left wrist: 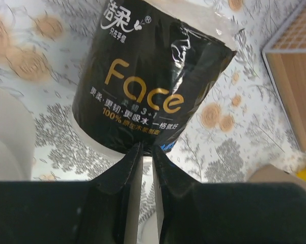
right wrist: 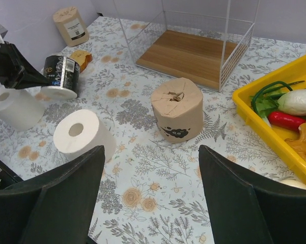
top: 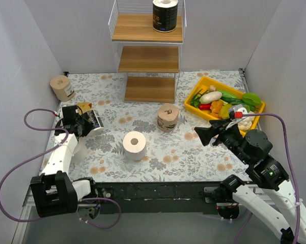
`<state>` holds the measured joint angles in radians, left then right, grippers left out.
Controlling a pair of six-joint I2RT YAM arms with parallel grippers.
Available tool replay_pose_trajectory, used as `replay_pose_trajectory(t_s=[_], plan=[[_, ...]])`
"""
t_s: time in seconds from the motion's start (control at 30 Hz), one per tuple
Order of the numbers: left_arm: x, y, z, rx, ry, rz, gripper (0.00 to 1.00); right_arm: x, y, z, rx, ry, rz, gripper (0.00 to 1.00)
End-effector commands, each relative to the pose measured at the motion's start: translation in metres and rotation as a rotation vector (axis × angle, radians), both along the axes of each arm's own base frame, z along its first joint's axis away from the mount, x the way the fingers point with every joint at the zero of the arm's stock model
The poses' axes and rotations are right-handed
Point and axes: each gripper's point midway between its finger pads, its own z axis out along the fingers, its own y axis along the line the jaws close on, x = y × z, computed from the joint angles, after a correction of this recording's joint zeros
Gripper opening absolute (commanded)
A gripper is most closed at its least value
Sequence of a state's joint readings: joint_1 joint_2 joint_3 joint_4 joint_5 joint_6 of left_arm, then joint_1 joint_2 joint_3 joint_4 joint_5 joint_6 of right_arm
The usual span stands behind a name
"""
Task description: Place and organize the paper towels onto the shelf
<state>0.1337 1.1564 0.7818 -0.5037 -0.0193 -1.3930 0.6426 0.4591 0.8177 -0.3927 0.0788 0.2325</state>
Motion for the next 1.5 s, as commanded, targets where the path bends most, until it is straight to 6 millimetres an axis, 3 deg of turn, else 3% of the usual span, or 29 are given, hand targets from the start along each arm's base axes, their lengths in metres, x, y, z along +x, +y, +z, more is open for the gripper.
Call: replay_pose_trajectory(t_s=[0.0,0.23,0.33,0.47,0.5,0.57,0.67,0.8,0.9,1.03,1.23,1.47], plan=[[-0.039,-0.034,-0.029,-0.165,0.103,-0.038,0.14,-0.001,0.006,0.013,0.02,-0.034,0.032,0.82],[-0.05,-0.071,-0.024,-0.221,0.093,-0.066,0.13,-0.008,0.004,0.03,0.026,-0.041,0.049,0.82],[-0.052,-0.08,-0.011,-0.223,0.051,-0.089,0.17,-0.011,0.002,0.037,0.049,-0.052,0.043,0.81],[-0.039,-0.084,0.037,-0.211,-0.074,-0.152,0.3,-0.012,0.002,0.038,0.072,-0.042,0.043,0.81],[-0.034,-0.085,0.059,-0.204,-0.125,-0.17,0.34,-0.012,0.004,0.038,0.074,-0.042,0.051,0.81],[-0.03,-0.082,0.076,-0.165,-0.162,-0.194,0.47,-0.012,0.007,0.034,0.07,-0.02,0.058,0.8],[-0.022,-0.07,0.098,-0.08,-0.183,-0.191,0.56,-0.008,0.01,0.028,0.049,0.031,0.055,0.8],[-0.014,-0.022,0.09,0.139,-0.063,-0.037,0.64,-0.007,0.014,0.021,0.028,0.066,0.066,0.8],[-0.008,-0.009,0.088,0.196,-0.012,-0.004,0.64,-0.008,0.011,0.019,0.035,0.057,0.054,0.8],[-0.007,-0.002,0.082,0.206,0.006,0.002,0.67,-0.008,0.008,0.016,0.048,0.05,0.044,0.8],[-0.02,0.012,0.07,0.274,0.053,0.009,0.64,-0.009,0.01,0.01,0.041,0.068,0.052,0.79],[-0.023,-0.009,0.05,0.203,0.045,-0.091,0.6,-0.007,0.014,0.009,0.047,0.073,0.061,0.79]])
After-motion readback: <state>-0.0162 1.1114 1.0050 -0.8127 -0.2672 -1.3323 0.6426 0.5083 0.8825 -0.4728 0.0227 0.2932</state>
